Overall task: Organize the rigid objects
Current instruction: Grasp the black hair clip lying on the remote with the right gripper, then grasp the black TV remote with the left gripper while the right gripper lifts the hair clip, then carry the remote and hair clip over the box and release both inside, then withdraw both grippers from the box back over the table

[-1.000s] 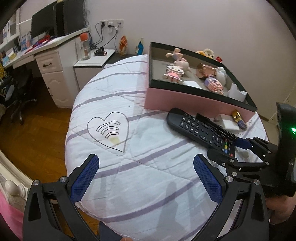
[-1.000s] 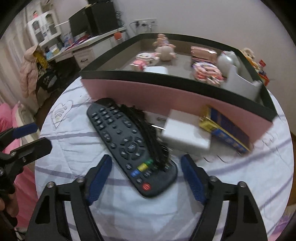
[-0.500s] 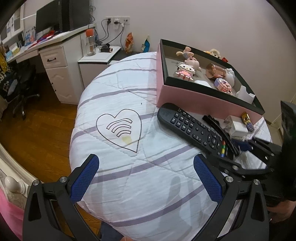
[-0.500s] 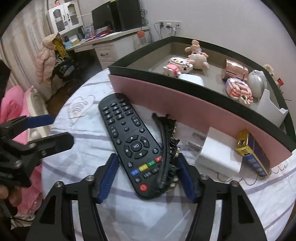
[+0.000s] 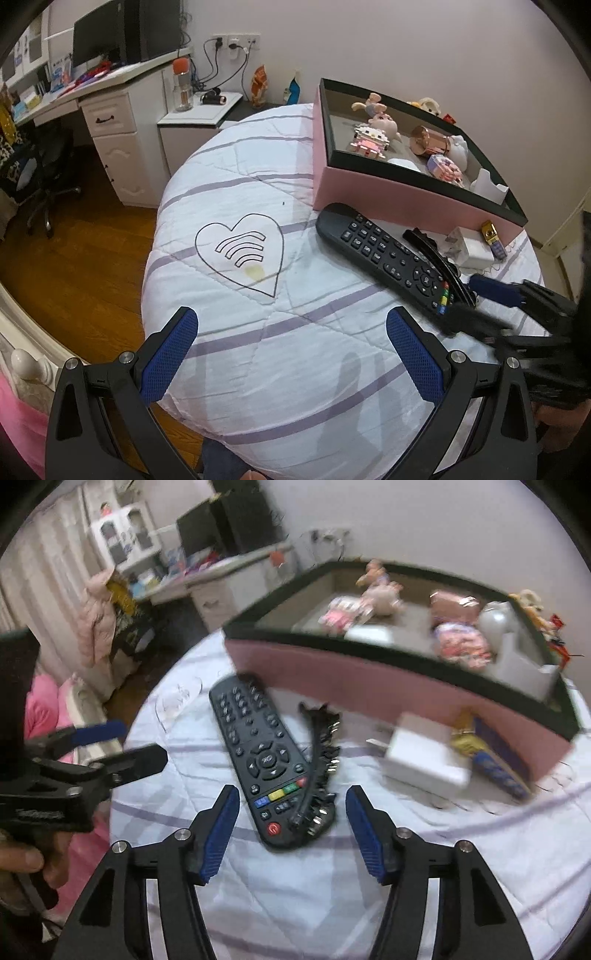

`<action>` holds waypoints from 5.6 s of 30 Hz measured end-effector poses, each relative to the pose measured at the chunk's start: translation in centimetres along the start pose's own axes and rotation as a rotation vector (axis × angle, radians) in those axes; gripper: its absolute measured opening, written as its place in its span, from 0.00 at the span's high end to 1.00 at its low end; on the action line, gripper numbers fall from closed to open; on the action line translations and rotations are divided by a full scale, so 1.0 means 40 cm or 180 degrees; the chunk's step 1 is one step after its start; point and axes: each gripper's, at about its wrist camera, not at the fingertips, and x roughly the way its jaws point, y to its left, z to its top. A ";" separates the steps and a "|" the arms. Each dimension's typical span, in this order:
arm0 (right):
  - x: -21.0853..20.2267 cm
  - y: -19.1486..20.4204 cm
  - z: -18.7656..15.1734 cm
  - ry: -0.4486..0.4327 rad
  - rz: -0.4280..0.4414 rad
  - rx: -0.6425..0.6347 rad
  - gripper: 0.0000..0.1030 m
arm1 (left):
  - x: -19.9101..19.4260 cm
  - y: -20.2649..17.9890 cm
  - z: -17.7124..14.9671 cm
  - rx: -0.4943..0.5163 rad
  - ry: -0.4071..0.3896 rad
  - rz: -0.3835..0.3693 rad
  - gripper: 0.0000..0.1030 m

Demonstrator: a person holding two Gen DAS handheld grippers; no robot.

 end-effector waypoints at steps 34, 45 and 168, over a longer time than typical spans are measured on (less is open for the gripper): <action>-0.054 -0.138 -0.018 -0.0196 -0.0119 0.0834 0.82 | 0.050 -0.163 0.031 0.0122 0.0012 -0.0149 0.00; -0.085 -0.197 -0.050 -0.0236 -0.0096 0.0954 0.82 | 0.174 -0.247 0.061 0.0068 0.0078 0.0491 0.00; -0.481 0.040 0.019 -0.0967 -0.1348 0.0733 0.00 | -0.406 -0.242 0.066 0.0606 -0.1003 -0.0280 0.00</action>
